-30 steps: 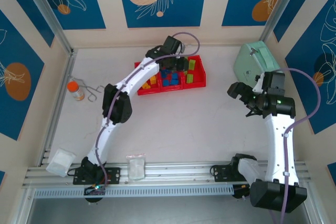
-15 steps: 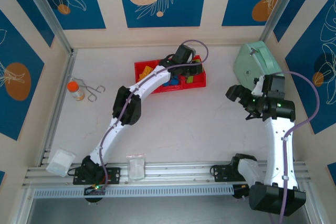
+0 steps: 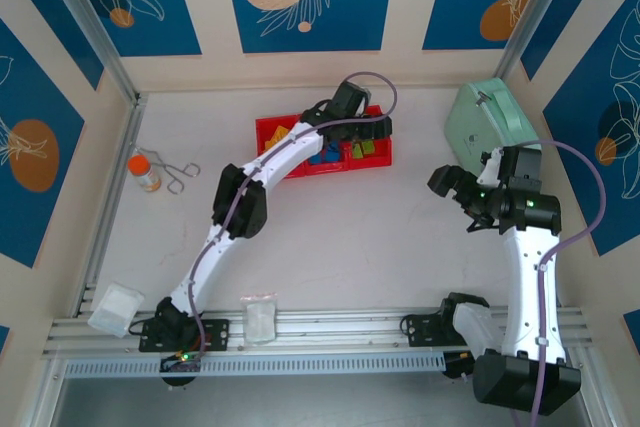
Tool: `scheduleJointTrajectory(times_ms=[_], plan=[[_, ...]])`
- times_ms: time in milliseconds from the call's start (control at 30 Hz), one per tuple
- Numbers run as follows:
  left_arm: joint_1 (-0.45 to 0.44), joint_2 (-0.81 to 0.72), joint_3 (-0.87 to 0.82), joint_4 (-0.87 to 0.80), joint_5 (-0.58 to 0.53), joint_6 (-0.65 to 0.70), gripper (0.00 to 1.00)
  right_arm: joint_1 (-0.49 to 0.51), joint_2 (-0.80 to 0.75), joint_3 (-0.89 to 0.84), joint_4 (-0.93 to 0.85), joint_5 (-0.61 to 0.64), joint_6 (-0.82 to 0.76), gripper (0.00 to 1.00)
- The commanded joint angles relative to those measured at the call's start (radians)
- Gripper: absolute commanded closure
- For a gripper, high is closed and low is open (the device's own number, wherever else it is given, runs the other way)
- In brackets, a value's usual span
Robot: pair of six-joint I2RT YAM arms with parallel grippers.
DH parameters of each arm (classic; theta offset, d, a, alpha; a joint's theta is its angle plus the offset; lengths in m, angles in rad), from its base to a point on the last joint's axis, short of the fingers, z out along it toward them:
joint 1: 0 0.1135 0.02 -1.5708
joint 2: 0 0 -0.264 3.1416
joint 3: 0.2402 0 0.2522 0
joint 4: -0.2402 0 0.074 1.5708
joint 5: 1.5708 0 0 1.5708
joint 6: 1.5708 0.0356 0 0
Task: Sort the legos into containers by color
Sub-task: Place the lego in the container.
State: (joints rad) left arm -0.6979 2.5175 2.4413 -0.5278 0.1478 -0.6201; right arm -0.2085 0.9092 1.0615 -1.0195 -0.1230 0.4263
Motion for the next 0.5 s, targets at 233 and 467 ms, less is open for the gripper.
scheduleJointTrajectory(times_ms=[233,467], plan=[[0.072,-0.585,-0.6,0.18,-0.079,0.271,0.01,-0.062,0.073,-0.068,0.024,0.045,0.031,0.01],[0.175,-1.058,-1.214,0.379,-0.432,0.292,0.01,-0.084,0.106,-0.173,0.244,0.009,0.154,0.01]])
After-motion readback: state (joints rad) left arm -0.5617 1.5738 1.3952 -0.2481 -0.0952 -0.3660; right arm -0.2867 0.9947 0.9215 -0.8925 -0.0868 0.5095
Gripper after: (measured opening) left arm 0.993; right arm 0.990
